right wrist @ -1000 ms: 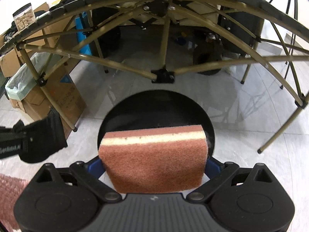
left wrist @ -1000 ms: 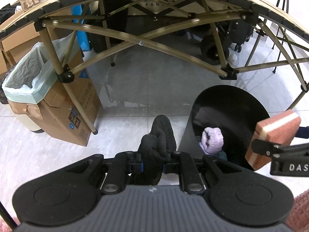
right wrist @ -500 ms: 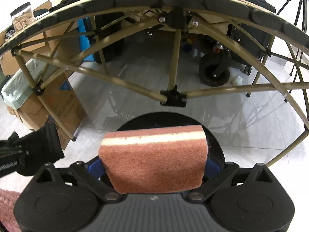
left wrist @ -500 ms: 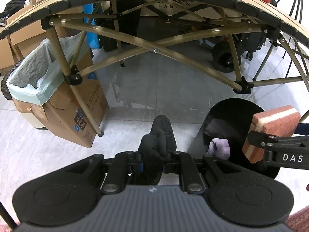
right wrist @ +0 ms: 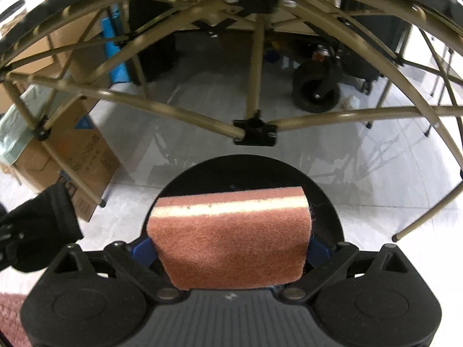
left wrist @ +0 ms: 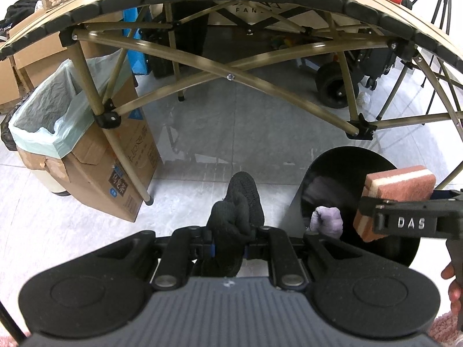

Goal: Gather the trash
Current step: 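Open the right tool over the bin to drop the pink sponge, then lower the left tool with the black glove into the bin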

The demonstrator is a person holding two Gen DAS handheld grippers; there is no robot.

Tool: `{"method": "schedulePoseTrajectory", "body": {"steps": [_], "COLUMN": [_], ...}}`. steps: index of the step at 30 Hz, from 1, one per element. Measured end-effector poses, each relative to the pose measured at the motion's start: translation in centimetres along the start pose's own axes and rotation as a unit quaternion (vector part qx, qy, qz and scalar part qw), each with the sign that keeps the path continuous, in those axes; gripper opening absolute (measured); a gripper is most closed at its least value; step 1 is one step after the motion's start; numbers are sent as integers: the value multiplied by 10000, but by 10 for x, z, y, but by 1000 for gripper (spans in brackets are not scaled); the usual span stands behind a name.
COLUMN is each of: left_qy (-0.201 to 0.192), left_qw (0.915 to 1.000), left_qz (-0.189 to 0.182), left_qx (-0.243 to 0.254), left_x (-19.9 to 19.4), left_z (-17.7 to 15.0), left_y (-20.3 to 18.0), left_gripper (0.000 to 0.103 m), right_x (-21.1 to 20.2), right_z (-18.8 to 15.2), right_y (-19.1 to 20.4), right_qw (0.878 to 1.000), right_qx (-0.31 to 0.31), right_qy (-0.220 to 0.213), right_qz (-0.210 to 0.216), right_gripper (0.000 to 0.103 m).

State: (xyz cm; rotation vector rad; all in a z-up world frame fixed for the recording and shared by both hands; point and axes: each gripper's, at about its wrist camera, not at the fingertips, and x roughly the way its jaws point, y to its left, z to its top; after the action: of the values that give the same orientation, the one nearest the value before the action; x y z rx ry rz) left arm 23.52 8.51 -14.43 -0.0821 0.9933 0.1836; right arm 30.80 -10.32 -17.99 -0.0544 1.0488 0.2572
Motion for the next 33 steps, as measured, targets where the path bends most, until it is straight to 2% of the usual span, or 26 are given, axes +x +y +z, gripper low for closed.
{"method": "schedulePoseTrajectory", "body": {"steps": [5,19,33], "left_qy": [16,-11,-87], "left_qw": [10000,10000,9993], "left_qz": [6,-16,-218], "left_qx": [13,73,303], "left_x": [1,1,-1], "left_z": [0,1,8], "left_y": [0,-4,-37], "left_gripper": [16,16,16], "right_x": [3,3,-18], "right_z": [0,-2,-2], "right_y": [-11,-17,-43], "right_qw": [9995,9989,9973], "right_qx": [321,440,669], "right_qy": [37,86,-161], "right_qz": [-14,-103,-252], "right_gripper": [103,103,103]}}
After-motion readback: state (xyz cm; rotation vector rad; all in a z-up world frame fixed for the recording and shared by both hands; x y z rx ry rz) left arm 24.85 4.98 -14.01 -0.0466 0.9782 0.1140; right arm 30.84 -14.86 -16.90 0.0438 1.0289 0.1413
